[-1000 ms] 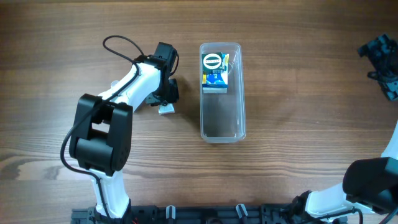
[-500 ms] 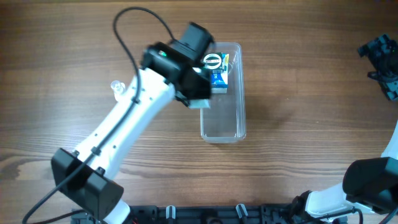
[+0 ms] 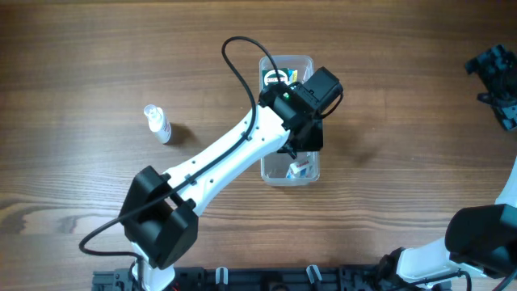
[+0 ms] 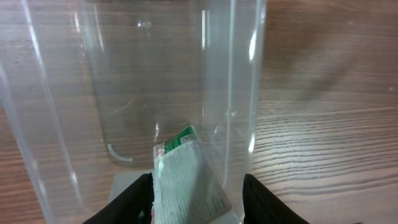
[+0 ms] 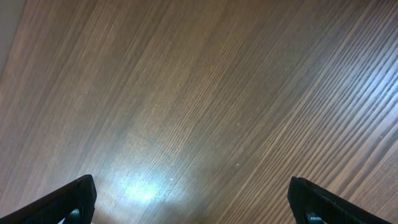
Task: Pack container
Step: 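Carry the Panadol box into the container's lower half and release, then move the left gripper over the small white spray bottle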
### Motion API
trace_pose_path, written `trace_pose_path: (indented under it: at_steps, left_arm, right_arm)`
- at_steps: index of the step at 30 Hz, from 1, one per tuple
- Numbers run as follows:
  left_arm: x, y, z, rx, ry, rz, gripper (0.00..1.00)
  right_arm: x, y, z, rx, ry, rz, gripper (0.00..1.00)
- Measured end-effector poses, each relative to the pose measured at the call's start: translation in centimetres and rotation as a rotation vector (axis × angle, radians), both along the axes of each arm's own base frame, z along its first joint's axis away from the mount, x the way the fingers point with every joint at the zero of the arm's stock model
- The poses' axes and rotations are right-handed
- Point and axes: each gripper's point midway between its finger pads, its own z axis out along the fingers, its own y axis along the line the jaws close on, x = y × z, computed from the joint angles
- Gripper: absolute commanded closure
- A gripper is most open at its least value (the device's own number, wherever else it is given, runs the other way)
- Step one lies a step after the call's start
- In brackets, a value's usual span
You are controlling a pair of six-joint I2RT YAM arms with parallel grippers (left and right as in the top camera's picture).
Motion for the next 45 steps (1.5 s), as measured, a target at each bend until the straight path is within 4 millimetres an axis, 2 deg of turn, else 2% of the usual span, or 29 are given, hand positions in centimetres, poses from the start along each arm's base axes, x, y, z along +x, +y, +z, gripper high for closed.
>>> trace_pose_path:
  at_steps: [4,5,6,7,8,10,11,12,13,14,15,18,20,24,27,32,38,45]
  left_arm:
    - [-0.4,0.5,0.0,0.019,0.012,-0.008,0.48]
    - [-0.2,0.6,0.4,0.021,-0.005,-0.008,0.4]
    - [-0.1,0.8,1.1,0.016,-0.027,-0.009,0.34]
    - [0.0,1.0,2.3,0.004,-0.059,-0.02,0.34]
    - [0.0,1.3,4.3,-0.025,-0.101,-0.024,0.34]
    - [-0.7,1.9,7.2,-0.061,-0.142,-0.028,0.45]
    - [-2.0,2.8,9.0,-0.074,-0.149,-0.042,0.54]
    - [-3.1,3.0,10.1,-0.085,-0.151,-0.057,0.63]
    - [-4.5,2.8,10.7,-0.088,-0.141,-0.08,0.67]
    - [-5.6,2.5,10.7,-0.088,-0.126,-0.094,0.73]
    - [-7.2,1.6,10.5,-0.082,-0.109,-0.126,0.83]
    - [-10.7,-0.9,9.3,-0.073,-0.064,-0.186,0.92]
    - [-11.2,-1.3,8.2,-0.049,-0.038,-0.174,0.96]
    - [-10.5,-2.0,3.9,0.043,0.029,-0.125,0.96]
    - [-10.0,-2.2,1.6,0.092,0.06,-0.109,0.96]
    - [-7.6,-0.9,-2.0,0.176,0.111,-0.041,0.96]
    - [-6.1,1.0,-2.1,0.206,0.122,0.014,0.96]
    - [-4.7,1.8,-2.1,0.231,0.076,0.037,0.96]
  right_arm:
    - [0.0,0.0,0.0,0.0,0.0,0.0,0.0]
    - [0.0,0.0,0.0,0.0,0.0,0.0,0.0]
    - [0.0,0.0,0.0,0.0,0.001,0.0,0.0]
    - [0.0,0.0,0.0,0.0,0.0,0.0,0.0]
    - [0.0,0.0,0.0,0.0,0.0,0.0,0.0]
    - [0.0,0.0,0.0,0.0,0.0,0.0,0.0]
    - [0.0,0.0,0.0,0.0,0.0,0.0,0.0]
    - [0.0,0.0,0.0,0.0,0.0,0.0,0.0]
    - [0.0,0.0,0.0,0.0,0.001,0.0,0.0]
    - [0.0,0.0,0.0,0.0,0.001,0.0,0.0]
    - [0.0,0.0,0.0,0.0,0.0,0.0,0.0]
    - [0.0,0.0,0.0,0.0,0.0,0.0,0.0]
    - [0.0,0.0,0.0,0.0,0.0,0.0,0.0]
    - [0.0,0.0,0.0,0.0,0.0,0.0,0.0]
    - [0.0,0.0,0.0,0.0,0.0,0.0,0.0]
    - [0.0,0.0,0.0,0.0,0.0,0.0,0.0]
    - [0.0,0.0,0.0,0.0,0.0,0.0,0.0]
    - [0.0,0.0,0.0,0.0,0.0,0.0,0.0]
